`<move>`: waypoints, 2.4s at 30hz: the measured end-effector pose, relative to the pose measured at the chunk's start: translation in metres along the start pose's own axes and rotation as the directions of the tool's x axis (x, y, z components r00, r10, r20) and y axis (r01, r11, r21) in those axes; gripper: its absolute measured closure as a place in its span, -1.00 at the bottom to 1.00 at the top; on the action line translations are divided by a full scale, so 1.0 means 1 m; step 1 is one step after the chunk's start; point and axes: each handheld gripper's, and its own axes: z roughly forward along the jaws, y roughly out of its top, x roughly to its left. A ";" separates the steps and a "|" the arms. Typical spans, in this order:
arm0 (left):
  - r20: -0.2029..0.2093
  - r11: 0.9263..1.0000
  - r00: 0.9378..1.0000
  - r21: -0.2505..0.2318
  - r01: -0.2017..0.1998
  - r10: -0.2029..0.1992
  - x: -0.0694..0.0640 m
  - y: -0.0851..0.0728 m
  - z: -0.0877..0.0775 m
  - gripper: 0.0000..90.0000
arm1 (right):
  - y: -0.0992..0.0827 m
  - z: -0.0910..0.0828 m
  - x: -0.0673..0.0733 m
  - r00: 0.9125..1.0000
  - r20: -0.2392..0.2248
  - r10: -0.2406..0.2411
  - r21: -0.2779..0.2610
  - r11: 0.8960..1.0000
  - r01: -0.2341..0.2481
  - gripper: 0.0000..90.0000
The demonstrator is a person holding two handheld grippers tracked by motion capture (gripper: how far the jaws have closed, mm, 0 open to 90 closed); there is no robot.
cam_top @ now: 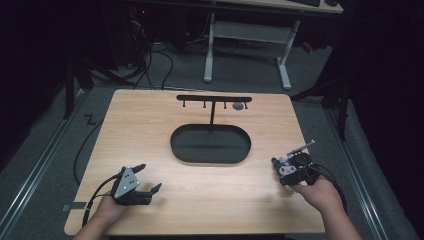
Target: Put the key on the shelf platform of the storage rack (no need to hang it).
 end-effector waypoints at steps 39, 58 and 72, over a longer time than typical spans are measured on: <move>0.001 1.000 1.000 0.002 -0.005 0.005 0.000 0.000 0.001 -0.66 | -0.007 0.007 0.004 0.999 -0.029 0.026 -0.062 0.998 -0.027 0.10; 0.003 1.000 1.000 0.001 -0.003 0.003 0.000 0.000 0.000 -0.66 | 0.006 -0.010 0.024 0.999 -0.048 -0.018 -0.104 0.994 0.013 0.10; 0.005 1.000 1.000 0.004 -0.009 0.009 0.000 0.000 0.000 -0.66 | 0.013 -0.016 0.033 0.997 -0.071 -0.032 -0.135 0.991 0.022 0.10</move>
